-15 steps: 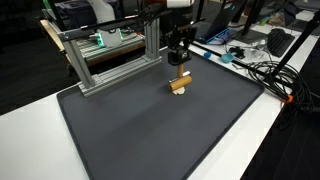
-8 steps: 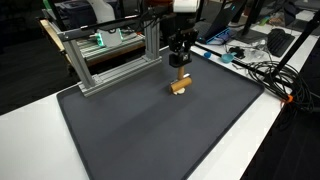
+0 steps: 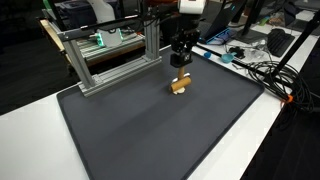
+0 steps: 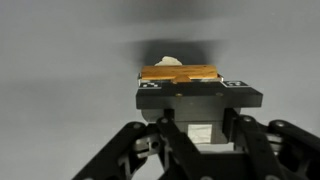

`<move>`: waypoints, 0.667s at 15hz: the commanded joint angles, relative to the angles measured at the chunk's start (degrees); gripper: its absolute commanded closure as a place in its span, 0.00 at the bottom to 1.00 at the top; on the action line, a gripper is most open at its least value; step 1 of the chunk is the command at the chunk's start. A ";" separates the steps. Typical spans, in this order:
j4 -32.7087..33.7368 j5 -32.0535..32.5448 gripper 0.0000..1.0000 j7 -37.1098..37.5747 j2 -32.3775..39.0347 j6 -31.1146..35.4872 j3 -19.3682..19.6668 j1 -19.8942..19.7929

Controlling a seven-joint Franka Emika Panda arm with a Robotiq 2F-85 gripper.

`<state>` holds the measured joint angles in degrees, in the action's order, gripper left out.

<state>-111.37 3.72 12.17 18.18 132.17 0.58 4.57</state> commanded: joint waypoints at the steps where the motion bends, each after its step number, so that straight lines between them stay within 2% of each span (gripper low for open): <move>1: 1.24 -0.25 0.78 -0.63 2.85 -4.38 -0.34 -0.13; 6: 3.22 0.20 0.78 0.56 3.67 -8.52 0.00 0.10; 10: 0.65 -2.26 0.78 -0.33 0.81 -6.32 -0.26 -1.12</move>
<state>-108.82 3.48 12.41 20.22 124.69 0.52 4.58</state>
